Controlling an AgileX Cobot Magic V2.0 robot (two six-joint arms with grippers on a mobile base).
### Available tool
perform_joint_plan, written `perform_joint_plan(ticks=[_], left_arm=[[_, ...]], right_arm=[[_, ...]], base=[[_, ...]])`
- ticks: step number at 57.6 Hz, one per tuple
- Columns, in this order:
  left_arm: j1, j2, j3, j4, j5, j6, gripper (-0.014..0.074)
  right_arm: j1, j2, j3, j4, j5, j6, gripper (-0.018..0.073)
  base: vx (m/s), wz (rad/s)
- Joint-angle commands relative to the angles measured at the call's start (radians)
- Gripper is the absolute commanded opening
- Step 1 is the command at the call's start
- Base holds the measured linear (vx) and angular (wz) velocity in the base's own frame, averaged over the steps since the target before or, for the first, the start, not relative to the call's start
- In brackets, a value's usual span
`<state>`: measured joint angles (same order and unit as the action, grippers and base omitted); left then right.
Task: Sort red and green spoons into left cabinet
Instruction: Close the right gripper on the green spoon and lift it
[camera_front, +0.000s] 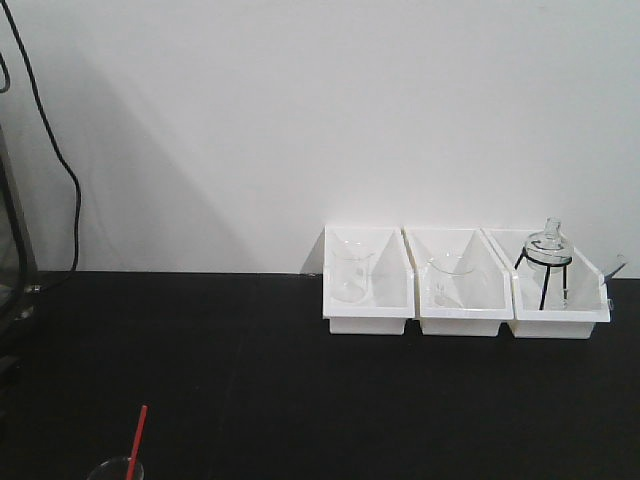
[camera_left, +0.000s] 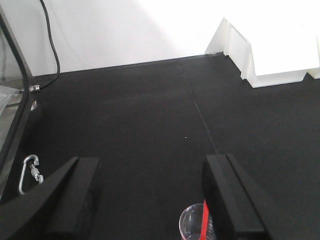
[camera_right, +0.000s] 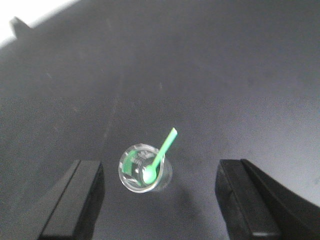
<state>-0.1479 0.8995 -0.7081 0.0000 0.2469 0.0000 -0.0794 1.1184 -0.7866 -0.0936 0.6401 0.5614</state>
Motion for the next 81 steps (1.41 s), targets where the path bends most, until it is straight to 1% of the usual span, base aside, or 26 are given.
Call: perform_joint_plan(ticks=[1, 7, 12, 30, 39, 57, 63, 79, 81], left_arm=[[0.000, -0.007, -0.039, 0.000, -0.071, -0.005, 0.0556], [0.000, -0.007, -0.039, 0.000, -0.070, -0.005, 0.0556], [0.000, -0.007, -0.039, 0.000, -0.070, -0.005, 0.0556], [0.000, -0.007, -0.039, 0.000, -0.070, -0.005, 0.0554], [0.000, -0.007, -0.039, 0.000, -0.070, -0.005, 0.0554], [0.000, -0.007, -0.039, 0.000, -0.067, -0.005, 0.0554], [0.000, -0.007, -0.039, 0.000, -0.067, -0.005, 0.0554], [0.000, -0.007, -0.039, 0.000, -0.065, -0.005, 0.0554], [0.000, -0.007, -0.039, 0.000, -0.066, -0.005, 0.0554]], right_arm=[[-0.008, 0.040, -0.036, -0.005, -0.085, 0.027, 0.0512], [-0.008, 0.112, -0.036, -0.004, -0.102, 0.062, 0.0512], [-0.008, 0.161, -0.036, -0.002, -0.121, 0.064, 0.0512], [-0.008, 0.290, -0.036, -0.003, -0.259, 0.073, 0.0507], [-0.008, 0.330, -0.036, -0.013, -0.310, 0.073, 0.0468], [-0.008, 0.403, -0.036, -0.014, -0.330, 0.073, 0.0368], [-0.008, 0.406, -0.036, -0.016, -0.340, 0.073, 0.0309], [-0.008, 0.406, -0.036, -0.015, -0.349, 0.072, 0.0013], [-0.008, 0.406, -0.036, -0.015, -0.350, 0.072, -0.0012]], base=[[0.00, 0.00], [0.00, 0.00], [0.00, 0.00], [0.00, 0.00], [0.00, 0.00], [0.00, 0.00], [0.00, 0.00], [0.00, 0.00], [0.00, 0.00]])
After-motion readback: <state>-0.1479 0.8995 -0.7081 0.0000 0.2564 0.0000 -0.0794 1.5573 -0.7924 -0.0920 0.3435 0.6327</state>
